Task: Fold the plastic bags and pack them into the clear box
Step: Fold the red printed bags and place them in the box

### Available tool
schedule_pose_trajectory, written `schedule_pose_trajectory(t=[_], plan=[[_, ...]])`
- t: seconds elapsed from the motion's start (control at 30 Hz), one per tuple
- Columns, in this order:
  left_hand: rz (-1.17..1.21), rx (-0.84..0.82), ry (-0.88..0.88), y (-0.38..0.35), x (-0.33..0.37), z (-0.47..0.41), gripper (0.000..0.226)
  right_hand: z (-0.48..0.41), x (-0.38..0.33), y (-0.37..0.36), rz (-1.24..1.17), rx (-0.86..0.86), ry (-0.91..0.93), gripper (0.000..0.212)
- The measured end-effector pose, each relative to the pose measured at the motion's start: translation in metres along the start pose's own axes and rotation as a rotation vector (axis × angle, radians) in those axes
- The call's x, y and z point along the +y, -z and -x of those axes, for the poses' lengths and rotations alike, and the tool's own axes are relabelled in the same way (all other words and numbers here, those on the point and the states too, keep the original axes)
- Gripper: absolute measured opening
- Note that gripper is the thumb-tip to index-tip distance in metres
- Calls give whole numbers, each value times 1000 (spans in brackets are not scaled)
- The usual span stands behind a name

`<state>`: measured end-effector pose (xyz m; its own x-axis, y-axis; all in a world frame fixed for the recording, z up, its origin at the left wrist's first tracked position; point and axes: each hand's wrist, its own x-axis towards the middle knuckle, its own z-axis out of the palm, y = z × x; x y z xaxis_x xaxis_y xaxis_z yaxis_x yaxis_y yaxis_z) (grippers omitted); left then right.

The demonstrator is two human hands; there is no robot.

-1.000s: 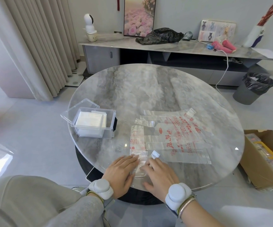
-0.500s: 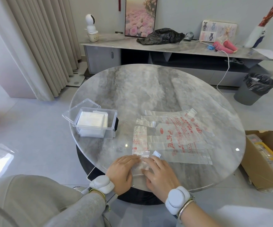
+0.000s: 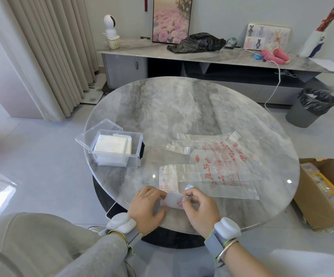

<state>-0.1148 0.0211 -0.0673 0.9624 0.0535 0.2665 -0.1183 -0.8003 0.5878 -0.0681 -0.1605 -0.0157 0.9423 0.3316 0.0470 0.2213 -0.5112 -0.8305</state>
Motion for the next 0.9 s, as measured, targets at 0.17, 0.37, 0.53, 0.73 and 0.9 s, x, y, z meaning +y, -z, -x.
schedule_pose_trajectory(t=[0.17, 0.37, 0.53, 0.73, 0.9], plan=[[-18, 88, -5, -3, -2, 0, 21, -7, -4, 0, -198, 20, -121, 13], [68, 37, 184, -1, 5, 2, 39, -13, 0, -5, -298, 33, -231, 11], [115, -5, 320, -1, 10, -3, 21, -13, 18, -12, -158, -48, -325, 24], [142, 19, 408, -3, 13, -9, 11, -12, 22, -17, -30, -70, -282, 18], [53, 108, 423, -4, 19, -11, 11, -18, 27, -19, 13, -58, -290, 16]])
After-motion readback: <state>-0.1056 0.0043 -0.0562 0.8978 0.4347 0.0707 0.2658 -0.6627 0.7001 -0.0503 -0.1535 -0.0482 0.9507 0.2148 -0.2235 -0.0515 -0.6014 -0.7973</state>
